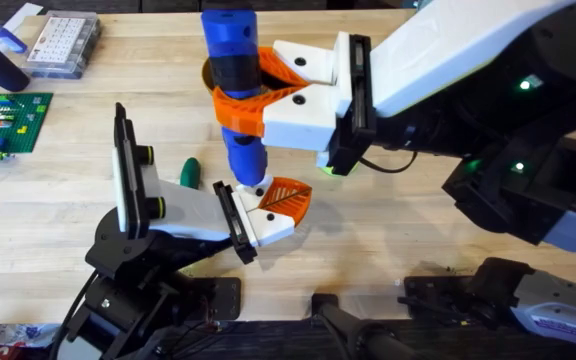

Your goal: Pick up the gripper from the table and insert it into the empty holder that is missing its gripper. Then pick up a screw, insert it into the mounting hole, and use the screwdriver to tighten it. Finally, clean up the table by picking up the vegetable and placing it into the bucket.

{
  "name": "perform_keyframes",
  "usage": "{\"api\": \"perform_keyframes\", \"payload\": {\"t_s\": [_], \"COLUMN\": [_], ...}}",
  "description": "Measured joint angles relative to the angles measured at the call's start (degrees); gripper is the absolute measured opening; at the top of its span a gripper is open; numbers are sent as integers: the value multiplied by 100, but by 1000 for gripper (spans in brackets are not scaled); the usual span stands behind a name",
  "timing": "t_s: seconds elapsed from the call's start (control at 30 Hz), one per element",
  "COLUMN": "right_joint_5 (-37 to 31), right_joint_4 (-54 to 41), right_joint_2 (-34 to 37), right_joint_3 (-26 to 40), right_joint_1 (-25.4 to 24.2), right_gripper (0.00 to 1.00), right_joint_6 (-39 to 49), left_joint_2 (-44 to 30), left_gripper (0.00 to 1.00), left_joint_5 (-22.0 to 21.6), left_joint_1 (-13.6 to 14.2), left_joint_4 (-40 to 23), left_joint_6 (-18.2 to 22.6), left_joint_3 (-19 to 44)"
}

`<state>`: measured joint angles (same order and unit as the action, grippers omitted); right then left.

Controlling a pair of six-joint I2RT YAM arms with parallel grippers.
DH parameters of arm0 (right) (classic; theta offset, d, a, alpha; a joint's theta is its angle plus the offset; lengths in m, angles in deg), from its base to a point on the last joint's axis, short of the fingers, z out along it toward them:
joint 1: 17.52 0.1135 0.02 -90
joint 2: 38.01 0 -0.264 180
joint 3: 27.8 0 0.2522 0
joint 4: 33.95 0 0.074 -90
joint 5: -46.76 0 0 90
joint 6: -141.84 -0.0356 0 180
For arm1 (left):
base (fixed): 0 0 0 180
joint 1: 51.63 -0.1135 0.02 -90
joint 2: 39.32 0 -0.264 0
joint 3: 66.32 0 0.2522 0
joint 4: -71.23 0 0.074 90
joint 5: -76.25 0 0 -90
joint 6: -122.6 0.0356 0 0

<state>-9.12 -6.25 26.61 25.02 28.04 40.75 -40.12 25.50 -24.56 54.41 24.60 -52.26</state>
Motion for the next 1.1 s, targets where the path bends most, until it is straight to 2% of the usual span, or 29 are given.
{"api": "perform_keyframes", "payload": {"t_s": [0.83,0.93,1.1], "right_joint_5": [-133,-92,173], "right_joint_4": [-176,-273,-225], "right_joint_2": [-1,-1,-78], "right_joint_3": [27,87,113], "right_joint_1": [-80,-190,-702], "right_gripper": [36,36,35], "right_joint_6": [-60,-230,-422], "left_joint_2": [-33,-32,-26], "left_gripper": [16,16,16], "left_joint_5": [22,17,15], "left_joint_1": [0,0,0], "left_joint_4": [-20,-18,-16], "left_joint_6": [-144,-135,-106], "left_joint_3": [0,0,0]}}
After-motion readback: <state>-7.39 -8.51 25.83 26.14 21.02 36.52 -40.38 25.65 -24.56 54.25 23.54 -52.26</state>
